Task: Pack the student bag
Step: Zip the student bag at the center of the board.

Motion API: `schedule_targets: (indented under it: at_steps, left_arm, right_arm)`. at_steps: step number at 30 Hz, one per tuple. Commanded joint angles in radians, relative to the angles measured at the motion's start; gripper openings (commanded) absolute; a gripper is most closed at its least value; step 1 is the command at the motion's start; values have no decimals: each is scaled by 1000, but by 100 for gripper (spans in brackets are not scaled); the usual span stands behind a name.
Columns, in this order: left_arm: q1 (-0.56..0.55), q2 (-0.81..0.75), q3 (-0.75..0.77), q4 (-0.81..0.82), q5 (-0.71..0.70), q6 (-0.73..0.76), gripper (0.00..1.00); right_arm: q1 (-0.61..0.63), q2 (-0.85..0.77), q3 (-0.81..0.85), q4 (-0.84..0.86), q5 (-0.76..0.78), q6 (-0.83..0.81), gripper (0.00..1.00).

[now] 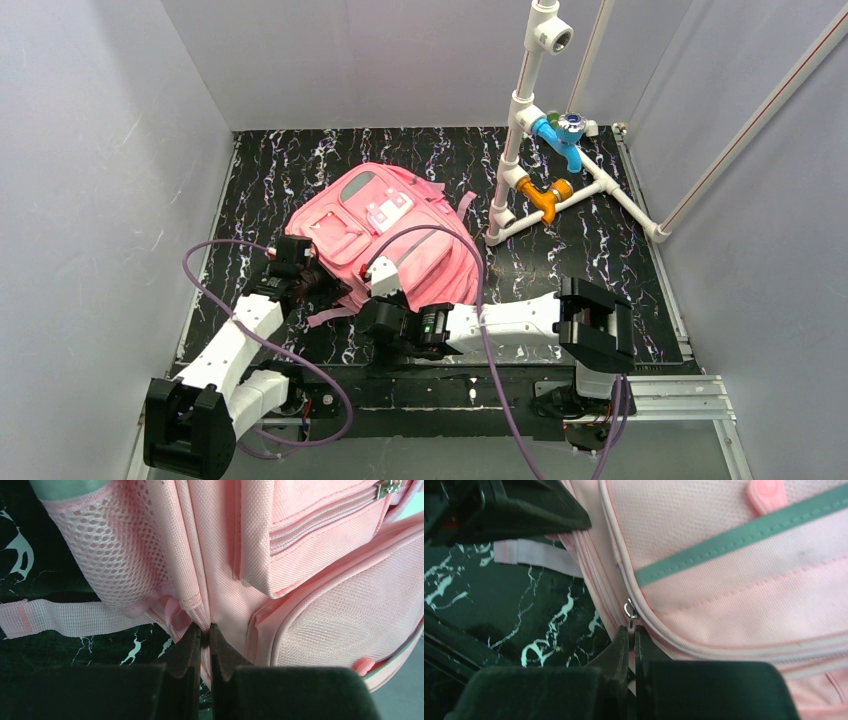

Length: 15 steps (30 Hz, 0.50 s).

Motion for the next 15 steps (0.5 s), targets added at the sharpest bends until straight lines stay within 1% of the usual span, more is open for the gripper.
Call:
schedule_targets:
  at_steps: [1,5,8,10,12,15]
  left_arm:
    - [27,6,18,-19,-217,19,0]
    - [60,-44,24,-47,-299,59,0]
    - [101,-80,42,-89,-357,104,0]
    - [138,-93,65,-106,-368,143,0]
    - [173,-95,103,-140,-370,181,0]
    - [208,-114,137,-184,-389,235,0]
  right_arm:
    - [19,-111,1,-155,-42,30,1]
    - [18,-235,-111,-188,-55,-3,1]
    - [-5,-332,-183,-236,-71,-50,1]
    - [-37,-399,-228,-268,-76,-87,1]
    - [-90,-452,-269,-263,-106,-138,1]
    - [-135,-485,-268,-239,-142,-214,1]
